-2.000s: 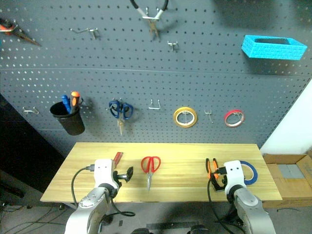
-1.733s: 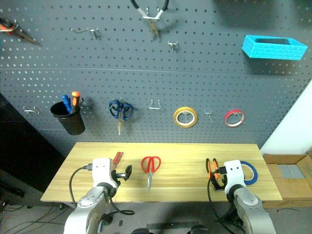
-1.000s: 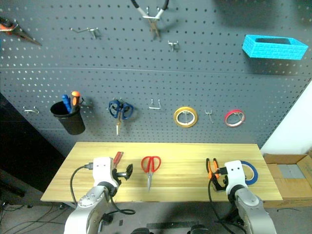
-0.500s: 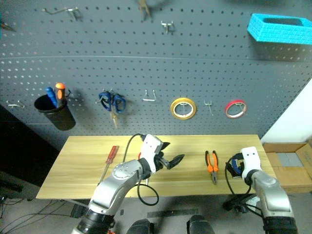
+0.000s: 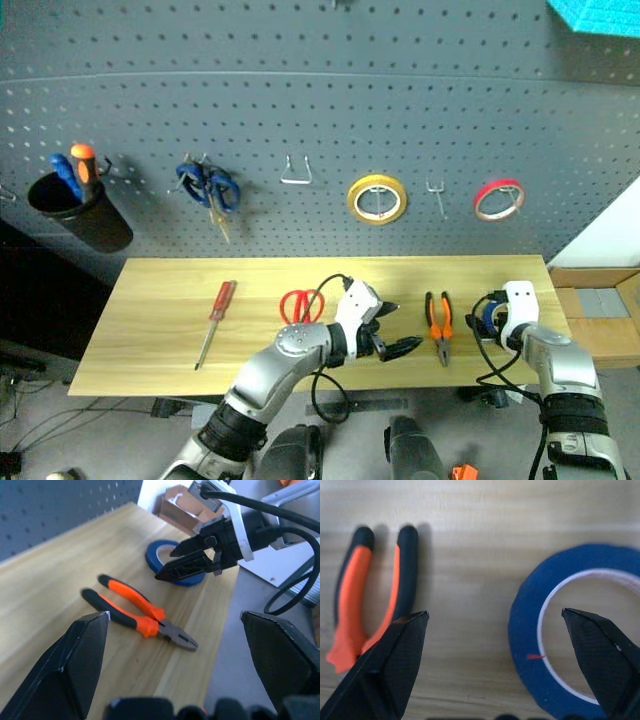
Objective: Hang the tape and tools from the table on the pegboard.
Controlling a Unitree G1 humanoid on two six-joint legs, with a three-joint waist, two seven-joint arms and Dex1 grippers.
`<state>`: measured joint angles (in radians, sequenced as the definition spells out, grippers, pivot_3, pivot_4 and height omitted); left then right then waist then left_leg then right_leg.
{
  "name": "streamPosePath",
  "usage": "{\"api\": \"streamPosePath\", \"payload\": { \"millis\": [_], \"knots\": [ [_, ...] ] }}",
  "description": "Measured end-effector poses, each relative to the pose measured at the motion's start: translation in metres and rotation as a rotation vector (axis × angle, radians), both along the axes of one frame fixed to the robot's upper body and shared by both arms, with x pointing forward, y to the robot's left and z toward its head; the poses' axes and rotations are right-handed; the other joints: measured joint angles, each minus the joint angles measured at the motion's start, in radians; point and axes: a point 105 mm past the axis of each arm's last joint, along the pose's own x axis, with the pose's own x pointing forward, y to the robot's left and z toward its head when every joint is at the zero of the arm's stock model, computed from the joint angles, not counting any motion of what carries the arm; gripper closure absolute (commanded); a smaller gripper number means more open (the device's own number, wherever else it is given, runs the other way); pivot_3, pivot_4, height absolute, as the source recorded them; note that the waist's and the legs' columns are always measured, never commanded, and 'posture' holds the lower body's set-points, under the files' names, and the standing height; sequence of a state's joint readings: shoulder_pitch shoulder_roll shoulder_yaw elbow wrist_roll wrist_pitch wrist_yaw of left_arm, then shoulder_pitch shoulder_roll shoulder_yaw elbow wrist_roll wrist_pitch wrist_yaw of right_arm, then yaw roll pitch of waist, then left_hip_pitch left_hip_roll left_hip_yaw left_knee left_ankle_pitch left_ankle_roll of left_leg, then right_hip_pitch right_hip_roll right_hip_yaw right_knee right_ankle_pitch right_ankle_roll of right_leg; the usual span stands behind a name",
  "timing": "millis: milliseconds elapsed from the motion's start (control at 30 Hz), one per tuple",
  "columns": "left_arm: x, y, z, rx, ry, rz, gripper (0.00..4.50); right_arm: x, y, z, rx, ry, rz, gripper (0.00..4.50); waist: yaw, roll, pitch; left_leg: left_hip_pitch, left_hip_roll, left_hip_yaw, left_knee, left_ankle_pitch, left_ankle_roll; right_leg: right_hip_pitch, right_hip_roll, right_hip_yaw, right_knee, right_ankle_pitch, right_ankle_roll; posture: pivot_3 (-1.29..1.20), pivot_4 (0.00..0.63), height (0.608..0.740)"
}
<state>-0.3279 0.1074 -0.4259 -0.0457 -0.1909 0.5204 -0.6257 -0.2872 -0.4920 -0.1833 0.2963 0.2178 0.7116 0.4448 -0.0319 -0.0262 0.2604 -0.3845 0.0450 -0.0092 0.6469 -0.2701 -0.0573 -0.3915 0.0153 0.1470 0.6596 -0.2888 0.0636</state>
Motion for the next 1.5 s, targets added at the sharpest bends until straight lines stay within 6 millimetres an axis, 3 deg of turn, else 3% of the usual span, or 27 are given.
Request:
{"api": "streamPosePath", "payload": {
  "millis": [67, 367, 500, 800, 1000, 1167, 1300, 1500],
  "knots": [
    [-0.001, -0.001, 0.000, 0.000, 0.002, -0.007, 0.00, -0.003, -0.001, -0.008, 0.005, 0.026, 0.000, 0.04, 0.000, 0.001, 0.011, -0.001, 0.000, -0.001, 0.000, 0.000, 0.000, 0.000, -0.001, -0.001, 0.000, 0.000, 0.000, 0.03, 0.343, 0.740],
    [-0.010, -0.010, -0.001, 0.003, 0.014, -0.042, 0.00, 0.004, -0.014, -0.008, 0.022, 0.009, -0.066, 0.04, 0.000, -0.008, 0.031, -0.001, 0.000, -0.006, 0.002, 0.000, 0.000, 0.002, -0.001, -0.005, 0.001, 0.000, 0.000, 0.03, 0.345, 0.740],
    [-0.011, -0.010, -0.001, 0.004, 0.015, -0.042, 0.00, 0.005, -0.014, -0.009, 0.026, 0.001, -0.052, 0.93, 0.000, -0.009, 0.032, -0.001, 0.000, -0.007, 0.002, 0.000, -0.001, 0.002, -0.001, -0.006, 0.001, 0.000, 0.000, 0.03, 0.329, 0.740],
    [-0.009, -0.011, 0.003, 0.005, 0.006, -0.047, 0.00, 0.011, -0.015, -0.010, 0.008, -0.007, -0.038, 4.06, -0.004, -0.009, 0.032, -0.001, 0.000, -0.007, 0.002, 0.000, -0.001, 0.002, -0.001, -0.006, 0.001, 0.000, 0.000, 0.04, 0.307, 0.740],
    [-0.009, -0.012, 0.005, 0.003, -0.003, -0.067, 0.00, 0.012, -0.017, -0.010, -0.013, -0.016, -0.046, 4.12, -0.003, -0.009, 0.030, -0.001, 0.000, -0.007, 0.003, 0.001, -0.002, 0.003, -0.001, -0.007, 0.001, 0.000, 0.001, 0.04, 0.244, 0.740],
    [-0.001, -0.002, 0.011, 0.008, -0.052, -0.044, 0.00, 0.002, -0.012, -0.006, -0.092, -0.060, -0.095, 4.12, 0.000, 0.002, 0.019, -0.011, 0.000, -0.009, 0.003, 0.003, -0.005, -0.006, -0.002, -0.010, 0.003, 0.000, 0.001, 0.01, 0.179, 0.740],
    [0.004, 0.028, 0.019, 0.023, -0.109, 0.028, 0.00, -0.017, 0.011, 0.020, -0.185, -0.175, -0.055, 4.12, -0.002, 0.020, -0.017, -0.034, 0.000, -0.010, 0.003, 0.007, -0.013, -0.031, -0.003, -0.012, 0.008, 0.001, 0.000, -0.02, 0.126, 0.740],
    [-0.001, 0.055, 0.046, 0.000, -0.223, 0.124, 0.00, -0.033, 0.077, 0.080, -0.367, -0.478, 0.145, 4.12, -0.001, 0.019, -0.072, -0.033, -0.002, -0.013, 0.004, 0.009, -0.016, -0.031, -0.003, -0.016, 0.012, 0.000, 0.000, -0.02, 0.064, 0.740]
  ]
}}
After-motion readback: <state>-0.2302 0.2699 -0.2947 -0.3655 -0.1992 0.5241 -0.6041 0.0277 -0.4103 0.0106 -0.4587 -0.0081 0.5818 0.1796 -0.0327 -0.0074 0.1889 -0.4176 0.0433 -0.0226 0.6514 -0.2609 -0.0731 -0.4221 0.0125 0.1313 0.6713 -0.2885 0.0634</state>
